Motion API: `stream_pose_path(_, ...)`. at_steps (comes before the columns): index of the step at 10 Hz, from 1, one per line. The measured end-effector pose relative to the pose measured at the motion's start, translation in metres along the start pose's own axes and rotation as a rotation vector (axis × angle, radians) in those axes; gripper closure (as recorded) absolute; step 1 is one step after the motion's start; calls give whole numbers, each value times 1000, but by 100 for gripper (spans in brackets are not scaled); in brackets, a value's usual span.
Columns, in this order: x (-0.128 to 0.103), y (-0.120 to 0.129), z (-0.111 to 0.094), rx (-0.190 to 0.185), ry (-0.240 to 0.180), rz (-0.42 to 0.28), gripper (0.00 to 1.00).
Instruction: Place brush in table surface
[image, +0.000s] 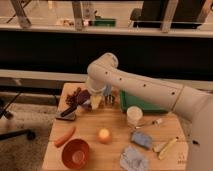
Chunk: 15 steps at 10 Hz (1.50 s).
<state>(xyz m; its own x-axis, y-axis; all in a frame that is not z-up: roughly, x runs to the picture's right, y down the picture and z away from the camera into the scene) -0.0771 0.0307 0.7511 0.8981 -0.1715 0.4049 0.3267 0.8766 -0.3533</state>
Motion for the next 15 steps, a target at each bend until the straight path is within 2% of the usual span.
stream_pose_path(3,1,1,2,1,-12,5,20)
stream_pose_path(5,1,1,13,-4,-11,8,20)
stream_pose_path(9,2,-2,36,-23,8,5,20)
stream_pose_path(15,-4,-18,59,-27,33,2,20)
